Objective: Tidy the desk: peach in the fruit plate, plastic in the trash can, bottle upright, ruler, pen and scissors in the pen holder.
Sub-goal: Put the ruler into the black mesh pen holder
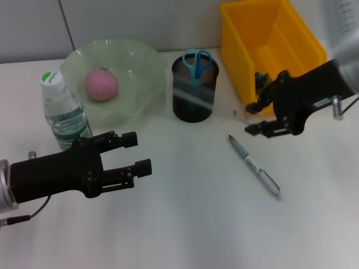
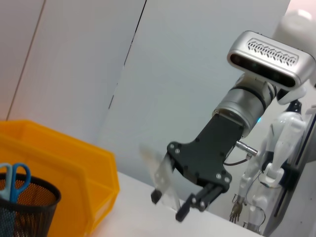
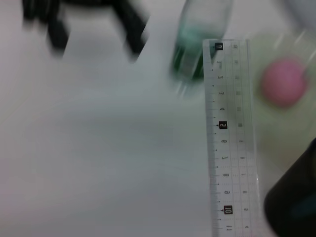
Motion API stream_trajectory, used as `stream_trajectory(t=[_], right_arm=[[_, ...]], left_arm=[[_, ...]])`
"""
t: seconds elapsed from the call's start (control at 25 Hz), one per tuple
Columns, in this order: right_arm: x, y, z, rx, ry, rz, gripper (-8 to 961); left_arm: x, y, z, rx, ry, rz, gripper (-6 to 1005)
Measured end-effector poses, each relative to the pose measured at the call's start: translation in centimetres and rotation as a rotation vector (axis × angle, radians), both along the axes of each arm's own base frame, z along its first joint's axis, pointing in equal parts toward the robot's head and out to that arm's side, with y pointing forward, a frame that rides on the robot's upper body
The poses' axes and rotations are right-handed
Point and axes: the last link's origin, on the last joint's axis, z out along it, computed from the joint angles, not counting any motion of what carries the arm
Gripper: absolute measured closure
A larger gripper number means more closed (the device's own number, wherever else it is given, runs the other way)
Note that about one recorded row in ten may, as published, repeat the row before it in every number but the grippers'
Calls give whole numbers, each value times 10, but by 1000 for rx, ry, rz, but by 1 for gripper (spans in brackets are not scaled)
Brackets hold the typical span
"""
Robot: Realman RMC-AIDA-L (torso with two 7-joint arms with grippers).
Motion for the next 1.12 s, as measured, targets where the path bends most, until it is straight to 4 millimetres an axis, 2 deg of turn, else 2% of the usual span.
stream_trajectory(t=[0.2, 0.28, 0.44, 0.6, 0.96, 1.12], right_arm=[[13, -8, 27, 103, 265, -2, 580], [19, -11, 31, 123, 326, -19, 581], [28, -15, 29, 169, 384, -71, 581], [27, -16, 28, 193, 483, -113, 580], [35, 2, 21, 280, 745, -236, 578], [34, 8, 23, 341, 800, -173, 577]], left_arm=[[1, 1, 2, 24, 5, -22, 201], [0, 0, 1, 30, 12, -30, 201], [-2, -4, 1, 41, 17, -52, 201], [-3, -10, 1, 43, 16, -86, 201], [-12, -23, -4, 55, 36, -126, 202], [-12, -25, -6, 48, 28, -118, 202]])
